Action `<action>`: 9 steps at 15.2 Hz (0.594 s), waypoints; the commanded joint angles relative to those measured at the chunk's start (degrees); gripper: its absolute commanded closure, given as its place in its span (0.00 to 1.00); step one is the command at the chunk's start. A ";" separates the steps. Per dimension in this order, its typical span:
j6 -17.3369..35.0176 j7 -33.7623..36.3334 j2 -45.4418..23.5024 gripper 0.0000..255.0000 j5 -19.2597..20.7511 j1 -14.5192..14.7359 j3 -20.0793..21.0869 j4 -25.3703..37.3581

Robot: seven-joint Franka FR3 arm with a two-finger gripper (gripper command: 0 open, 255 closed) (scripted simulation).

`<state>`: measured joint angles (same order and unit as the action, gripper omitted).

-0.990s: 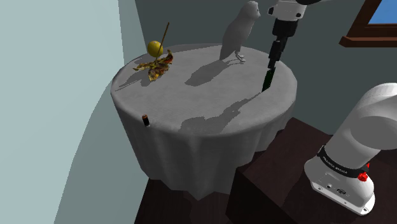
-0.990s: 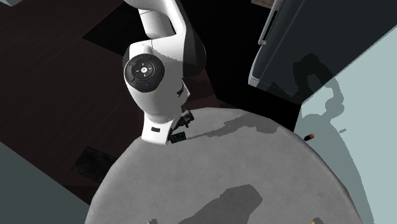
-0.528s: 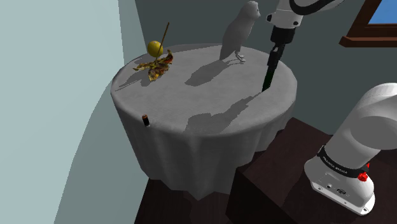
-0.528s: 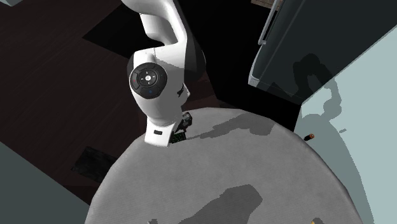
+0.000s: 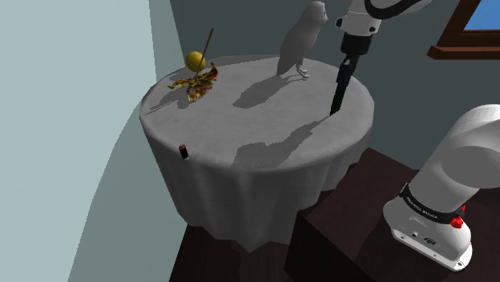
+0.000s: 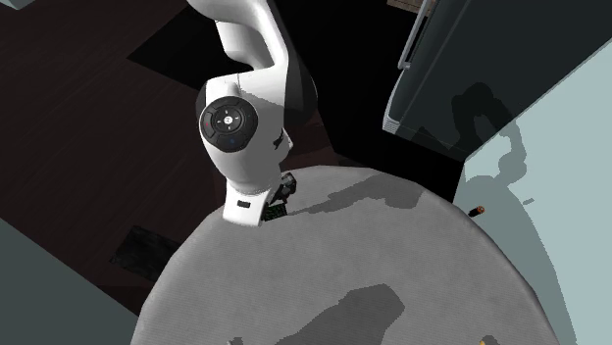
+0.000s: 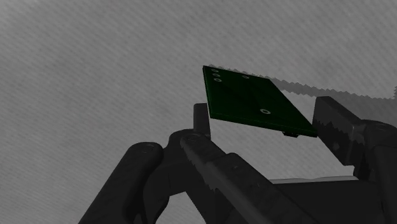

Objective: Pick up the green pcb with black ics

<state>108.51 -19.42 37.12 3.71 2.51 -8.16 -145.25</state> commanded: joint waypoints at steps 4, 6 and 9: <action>-3.28 0.04 0.35 1.00 -0.17 0.07 0.21 2.75; -4.85 0.05 0.44 1.00 -0.25 0.11 0.31 4.23; -7.16 0.07 0.47 1.00 -0.36 0.17 0.46 6.52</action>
<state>102.09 -19.34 37.61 3.38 2.67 -7.73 -139.47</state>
